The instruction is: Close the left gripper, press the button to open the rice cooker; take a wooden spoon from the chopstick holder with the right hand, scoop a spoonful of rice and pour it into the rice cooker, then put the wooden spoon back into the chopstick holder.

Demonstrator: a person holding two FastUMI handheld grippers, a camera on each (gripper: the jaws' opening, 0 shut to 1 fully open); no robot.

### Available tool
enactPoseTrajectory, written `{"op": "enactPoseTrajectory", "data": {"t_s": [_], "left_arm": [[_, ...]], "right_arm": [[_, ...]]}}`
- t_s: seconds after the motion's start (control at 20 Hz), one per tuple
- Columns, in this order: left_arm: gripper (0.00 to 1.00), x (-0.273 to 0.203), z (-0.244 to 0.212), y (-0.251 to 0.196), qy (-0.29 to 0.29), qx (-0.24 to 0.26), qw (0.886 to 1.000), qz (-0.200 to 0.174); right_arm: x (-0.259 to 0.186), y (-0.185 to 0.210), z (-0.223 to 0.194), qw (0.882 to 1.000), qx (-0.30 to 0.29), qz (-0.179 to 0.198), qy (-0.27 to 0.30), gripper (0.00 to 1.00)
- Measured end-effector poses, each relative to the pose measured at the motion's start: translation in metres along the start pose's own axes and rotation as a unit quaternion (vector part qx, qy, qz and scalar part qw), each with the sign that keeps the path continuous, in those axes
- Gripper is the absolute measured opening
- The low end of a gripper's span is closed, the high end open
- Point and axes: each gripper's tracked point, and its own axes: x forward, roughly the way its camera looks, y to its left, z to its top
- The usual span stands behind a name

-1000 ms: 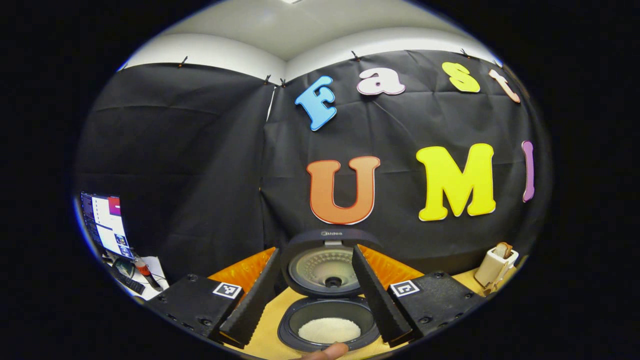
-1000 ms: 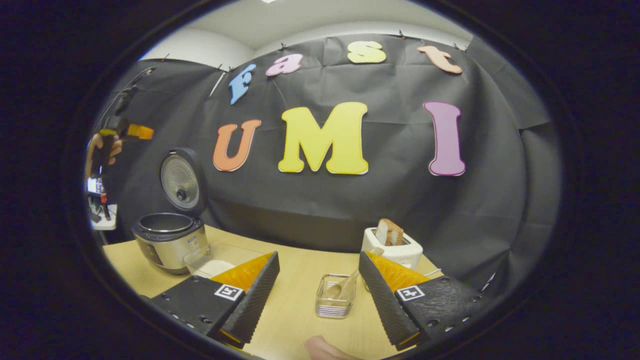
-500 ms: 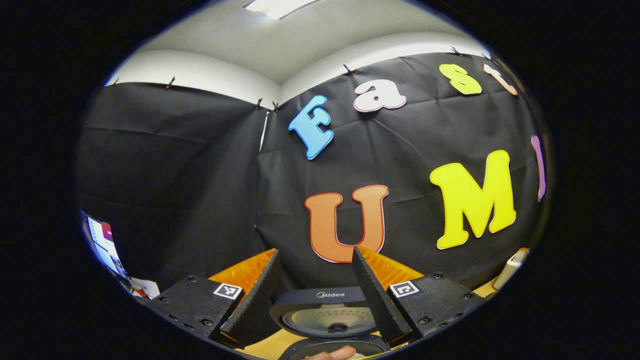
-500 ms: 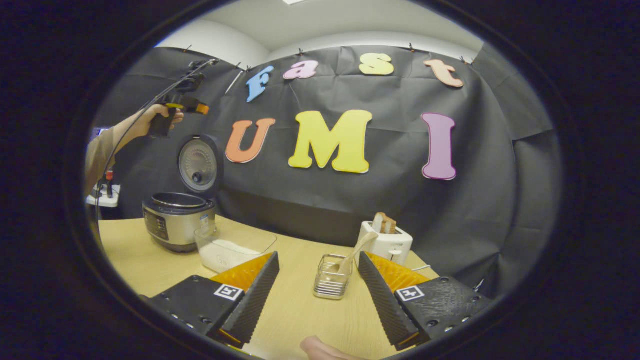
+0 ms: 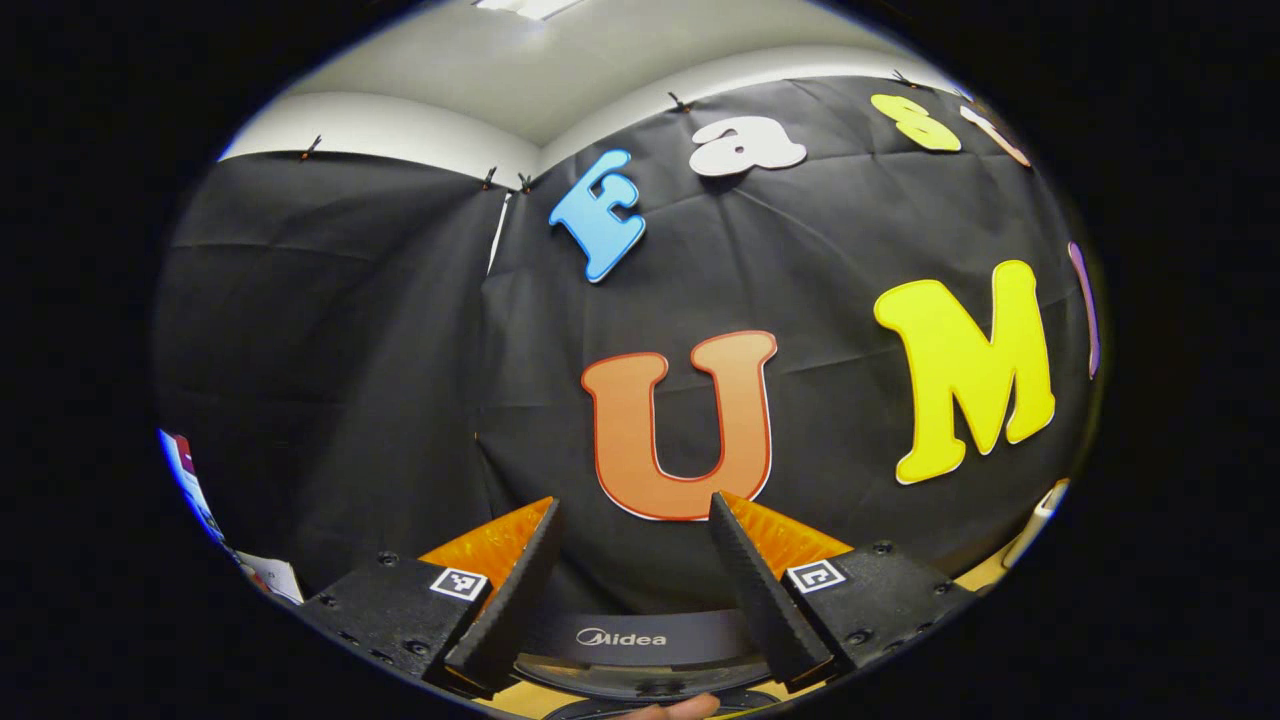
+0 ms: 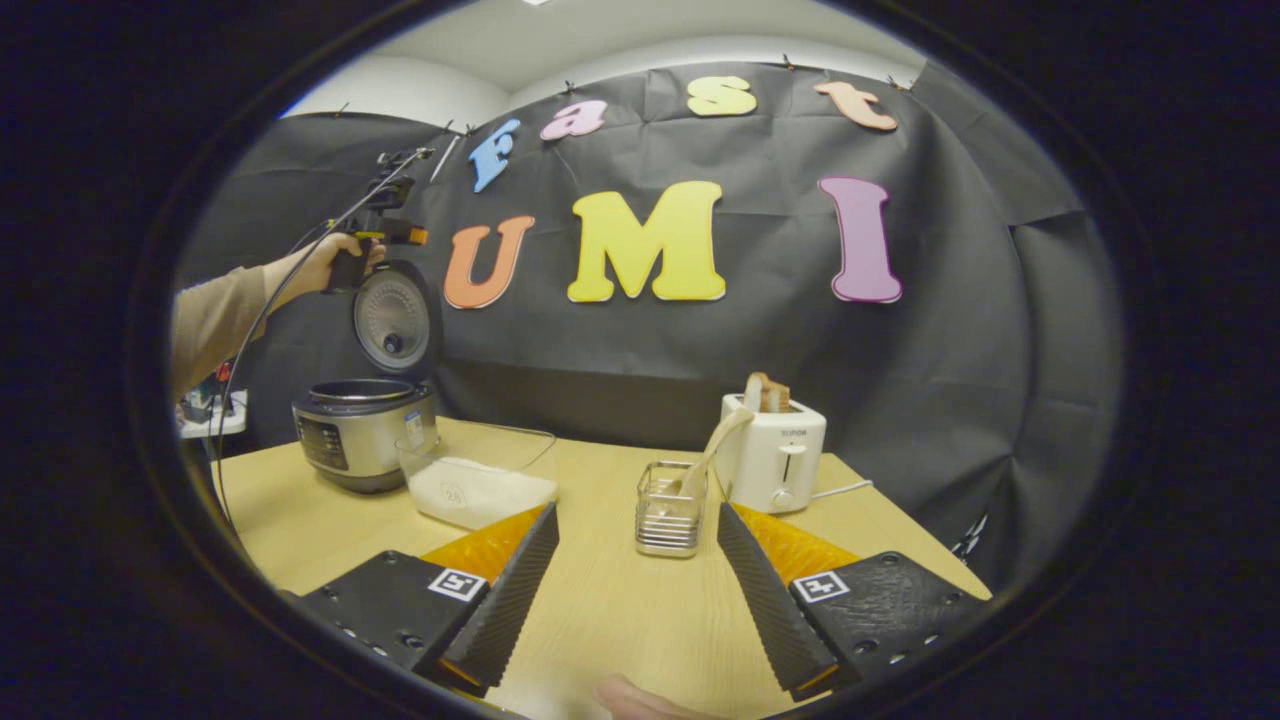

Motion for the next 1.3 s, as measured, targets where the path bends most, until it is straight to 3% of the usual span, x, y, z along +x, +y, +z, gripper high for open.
{"op": "enactPoseTrajectory", "data": {"t_s": [0.25,0.4,0.45,0.5,0.85,1.05,1.1,1.2,1.3], "left_arm": [[0.93,0.008,-0.035,-0.002,0.042,-0.01,0.999,-0.015],[0.89,0.002,-0.027,-0.001,0.022,-0.031,0.999,-0.019],[0.97,0.0,-0.029,0.0,0.017,-0.025,0.999,-0.018],[0.93,-0.005,-0.029,0.0,0.012,-0.024,1.0,-0.016],[0.93,-0.058,-0.035,-0.002,-0.012,-0.023,0.999,-0.023],[0.93,-0.095,-0.048,-0.005,-0.026,-0.022,0.999,-0.039],[0.98,-0.104,-0.053,-0.006,-0.029,-0.021,0.998,-0.045],[0.9,-0.122,-0.062,-0.009,-0.035,-0.02,0.998,-0.058],[0.93,-0.139,-0.074,-0.011,-0.04,-0.02,0.997,-0.07]], "right_arm": [[0.0,-0.001,-0.003,1.0,0.015,-0.001,0.006,0.95],[-0.006,0.003,-0.002,1.0,0.031,0.001,0.007,0.95],[-0.009,0.003,0.001,0.999,0.034,0.001,0.004,0.95],[-0.012,0.003,0.002,0.999,0.034,0.0,0.003,0.95],[-0.037,-0.002,0.004,0.999,0.048,-0.019,-0.001,0.96],[-0.05,0.001,-0.003,0.997,0.071,-0.019,0.008,0.92],[-0.053,0.003,-0.006,0.997,0.074,-0.019,0.011,0.94],[-0.061,0.001,-0.01,0.996,0.077,-0.029,0.014,0.92],[-0.069,0.006,-0.008,0.996,0.079,-0.033,0.007,0.96]]}}
